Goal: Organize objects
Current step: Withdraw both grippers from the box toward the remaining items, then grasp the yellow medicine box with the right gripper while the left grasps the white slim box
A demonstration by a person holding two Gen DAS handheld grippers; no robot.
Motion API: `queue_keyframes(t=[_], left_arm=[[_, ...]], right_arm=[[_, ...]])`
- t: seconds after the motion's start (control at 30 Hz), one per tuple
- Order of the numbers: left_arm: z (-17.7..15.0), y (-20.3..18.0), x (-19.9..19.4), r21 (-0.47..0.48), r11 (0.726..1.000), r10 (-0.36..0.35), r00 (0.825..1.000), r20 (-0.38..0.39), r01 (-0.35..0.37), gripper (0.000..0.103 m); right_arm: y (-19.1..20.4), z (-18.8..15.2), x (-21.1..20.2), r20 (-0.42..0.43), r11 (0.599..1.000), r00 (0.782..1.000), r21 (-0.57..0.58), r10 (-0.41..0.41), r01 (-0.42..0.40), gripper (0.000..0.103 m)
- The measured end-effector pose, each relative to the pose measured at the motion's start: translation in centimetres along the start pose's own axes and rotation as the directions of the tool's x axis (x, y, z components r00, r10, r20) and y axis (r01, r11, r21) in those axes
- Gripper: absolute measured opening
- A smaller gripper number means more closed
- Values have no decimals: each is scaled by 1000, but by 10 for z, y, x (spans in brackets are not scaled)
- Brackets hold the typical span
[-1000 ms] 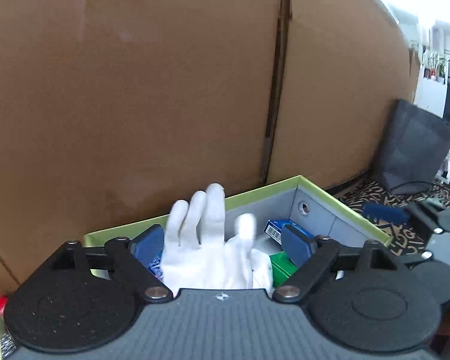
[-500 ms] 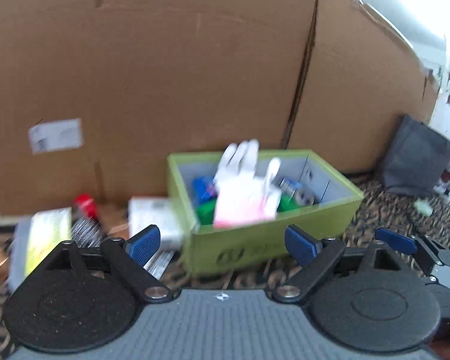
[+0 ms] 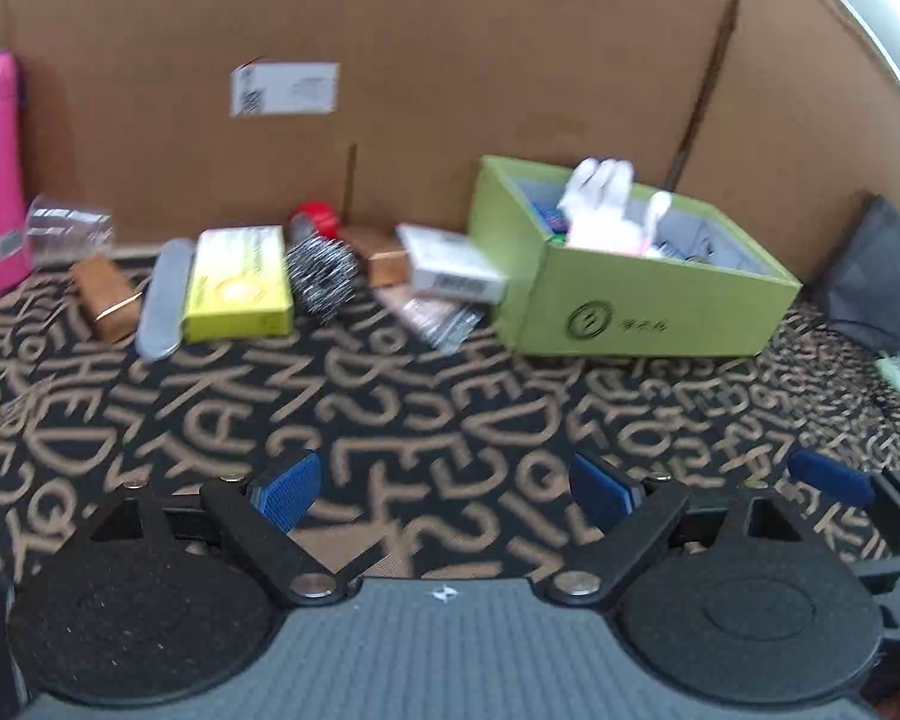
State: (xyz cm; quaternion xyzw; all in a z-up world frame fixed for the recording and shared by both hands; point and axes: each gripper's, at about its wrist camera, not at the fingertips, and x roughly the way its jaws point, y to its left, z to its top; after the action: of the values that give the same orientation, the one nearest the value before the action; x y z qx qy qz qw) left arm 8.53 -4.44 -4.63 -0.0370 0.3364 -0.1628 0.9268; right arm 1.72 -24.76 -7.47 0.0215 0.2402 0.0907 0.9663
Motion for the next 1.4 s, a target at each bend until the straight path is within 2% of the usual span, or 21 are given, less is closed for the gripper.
queue_keyframes(t=[0.3,0.5,0.87,1.0,1.1,1.27,1.4], left_arm=[[-2,39,-11,-71,991,110,994,3,-110,93],[2,61,-14,-101,985,142,990,23,-139,93],[36,106,12,-97,977,196,980,41,-191,93],[46,130,29,-129,970,211,977,14,-208,93],[56,151,38,-186,953,242,970,3,-237,93],[79,175,59,-251,925,293,956,-7,-286,93],[88,188,76,-249,917,313,949,-30,-310,89]], right_arm=[[34,3,19,-30,993,995,-62,96,-97,103],[54,9,34,-58,983,988,-106,145,-151,103],[103,22,80,-109,962,971,-150,211,-226,103],[114,28,92,-103,958,968,-157,227,-241,103],[122,35,109,-111,957,964,-136,241,-255,103],[146,51,155,-141,957,957,-109,255,-271,89],[159,62,191,-161,962,953,-58,255,-267,86]])
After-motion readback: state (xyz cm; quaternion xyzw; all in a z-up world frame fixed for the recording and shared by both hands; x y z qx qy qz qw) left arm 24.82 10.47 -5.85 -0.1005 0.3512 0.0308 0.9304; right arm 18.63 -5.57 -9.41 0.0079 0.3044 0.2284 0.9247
